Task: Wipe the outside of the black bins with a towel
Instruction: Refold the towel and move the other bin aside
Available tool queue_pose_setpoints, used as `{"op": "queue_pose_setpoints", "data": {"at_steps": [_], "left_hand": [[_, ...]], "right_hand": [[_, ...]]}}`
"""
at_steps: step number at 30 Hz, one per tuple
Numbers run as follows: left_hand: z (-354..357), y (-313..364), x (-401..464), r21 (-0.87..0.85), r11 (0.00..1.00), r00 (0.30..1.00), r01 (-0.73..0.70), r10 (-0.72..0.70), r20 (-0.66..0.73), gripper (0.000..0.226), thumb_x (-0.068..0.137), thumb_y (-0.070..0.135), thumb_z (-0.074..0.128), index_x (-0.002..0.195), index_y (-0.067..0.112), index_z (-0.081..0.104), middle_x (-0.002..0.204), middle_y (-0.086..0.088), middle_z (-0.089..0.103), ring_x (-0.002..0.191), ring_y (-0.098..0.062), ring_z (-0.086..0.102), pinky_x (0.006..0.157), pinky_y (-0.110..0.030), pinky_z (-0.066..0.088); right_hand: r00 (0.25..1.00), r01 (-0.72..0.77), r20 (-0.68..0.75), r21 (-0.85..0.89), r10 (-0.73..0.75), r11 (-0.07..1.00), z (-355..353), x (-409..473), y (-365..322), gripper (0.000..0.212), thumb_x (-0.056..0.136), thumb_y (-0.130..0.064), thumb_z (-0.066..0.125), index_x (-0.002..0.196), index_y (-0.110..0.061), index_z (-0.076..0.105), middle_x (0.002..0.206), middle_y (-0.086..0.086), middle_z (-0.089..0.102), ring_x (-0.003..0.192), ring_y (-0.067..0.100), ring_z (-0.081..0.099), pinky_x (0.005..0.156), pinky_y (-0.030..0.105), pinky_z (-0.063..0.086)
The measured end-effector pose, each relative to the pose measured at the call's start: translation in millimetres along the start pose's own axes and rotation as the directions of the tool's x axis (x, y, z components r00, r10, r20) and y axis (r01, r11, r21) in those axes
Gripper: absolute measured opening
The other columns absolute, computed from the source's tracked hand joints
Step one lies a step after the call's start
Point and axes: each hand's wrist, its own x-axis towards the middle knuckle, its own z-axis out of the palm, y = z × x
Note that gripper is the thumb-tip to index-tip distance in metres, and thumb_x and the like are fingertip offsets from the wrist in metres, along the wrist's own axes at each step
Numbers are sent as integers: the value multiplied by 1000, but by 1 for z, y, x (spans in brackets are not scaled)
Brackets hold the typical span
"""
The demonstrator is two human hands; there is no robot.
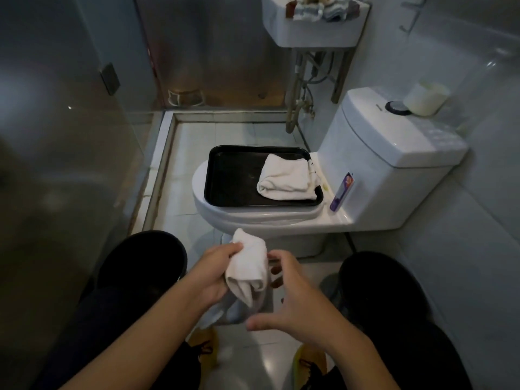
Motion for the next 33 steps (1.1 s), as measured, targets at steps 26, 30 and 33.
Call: {"op": "queue_pose_setpoints", "data": {"at_steps": [26, 30, 33], "left_hand": [[-12, 17, 6, 730, 675, 979, -110, 199, -37, 48, 93, 50, 51, 119, 11, 53, 119, -6, 59, 98, -20, 59, 77, -31, 48], [-12, -2, 8, 695, 628, 834, -352, 547, -71, 49, 90, 50, 56, 129, 24, 41, 127, 5, 52, 113, -17, 55, 86, -31, 48], [0, -25, -23, 615, 377, 527, -693, 847, 74, 18, 90, 36, 59, 104, 29, 52, 94, 14, 58, 86, -7, 60, 69, -24, 52]], "right_hand": [[936, 155, -350, 298, -43, 942, -11, 24, 28, 30, 103, -34, 44, 84, -11, 51, 76, -2, 54, 72, 13, 50, 69, 40, 43], [938, 38, -301, 585, 173, 810, -13, 24, 29, 38, 93, -39, 52, 83, -5, 63, 79, 8, 61, 78, 20, 55, 74, 38, 44], [913, 2, -282, 724, 294, 690, -17, 21, 26, 38, 99, -30, 55, 89, 5, 64, 83, 21, 64, 80, 28, 58, 74, 41, 46]]}}
